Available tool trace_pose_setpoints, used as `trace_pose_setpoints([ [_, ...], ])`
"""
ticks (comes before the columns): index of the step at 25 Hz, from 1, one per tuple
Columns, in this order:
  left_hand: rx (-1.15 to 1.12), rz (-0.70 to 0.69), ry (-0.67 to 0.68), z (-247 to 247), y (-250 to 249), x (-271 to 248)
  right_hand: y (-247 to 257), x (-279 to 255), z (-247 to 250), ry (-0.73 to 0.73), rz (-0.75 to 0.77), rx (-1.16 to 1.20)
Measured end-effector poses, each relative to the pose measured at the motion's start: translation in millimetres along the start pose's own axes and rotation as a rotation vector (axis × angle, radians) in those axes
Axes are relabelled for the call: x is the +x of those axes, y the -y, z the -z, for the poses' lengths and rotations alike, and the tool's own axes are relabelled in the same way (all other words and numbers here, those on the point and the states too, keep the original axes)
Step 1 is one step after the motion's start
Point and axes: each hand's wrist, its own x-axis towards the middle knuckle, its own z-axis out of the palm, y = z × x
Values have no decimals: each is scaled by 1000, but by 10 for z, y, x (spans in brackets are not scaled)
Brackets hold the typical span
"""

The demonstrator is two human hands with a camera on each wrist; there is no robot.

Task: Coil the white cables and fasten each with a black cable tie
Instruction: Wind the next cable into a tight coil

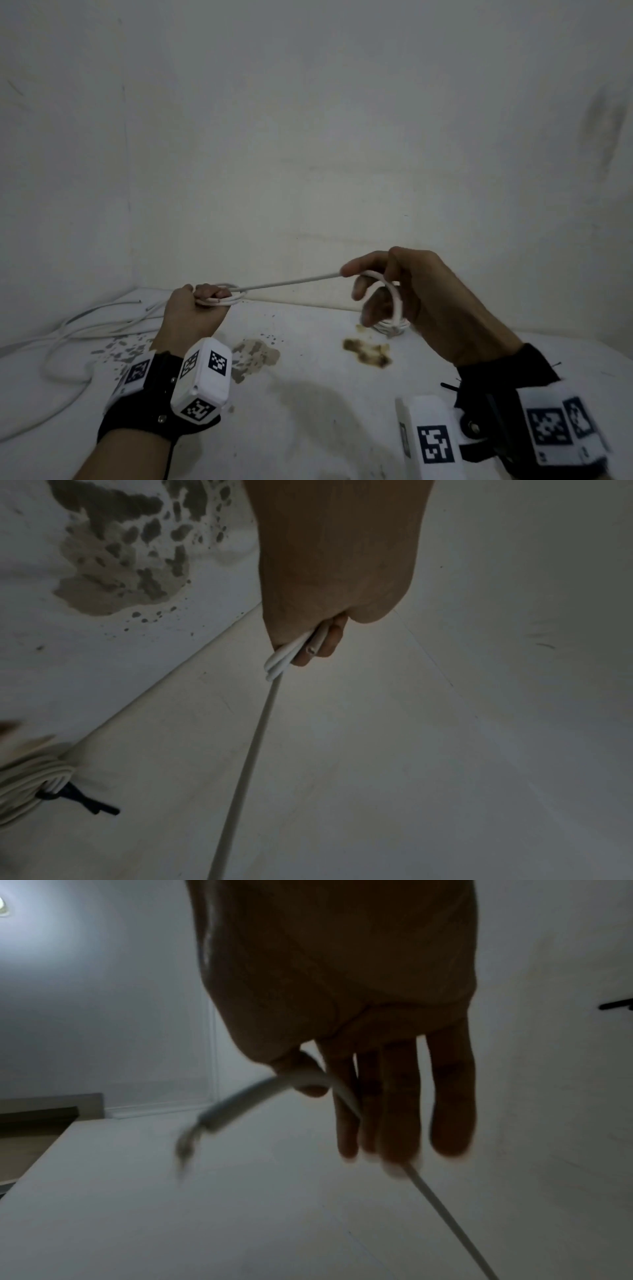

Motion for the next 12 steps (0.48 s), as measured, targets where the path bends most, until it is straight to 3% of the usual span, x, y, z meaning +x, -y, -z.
trace_pose_setpoints([
  [3, -25, -33, 32, -97, 58, -84, 94, -128, -64, 193, 46, -349],
  [6, 55, -71, 38, -211, 171, -115, 140, -221, -217, 84, 153, -780],
  [8, 166, -100, 8, -287, 304, -116, 132, -233, -360, 46, 204, -895],
  [10, 343, -97, 2, -380, 504, -229, 67, -200, -519, 107, 187, -671],
  [12, 700, -71, 26, -428, 747, -382, -11, -134, -629, 119, 112, -268],
])
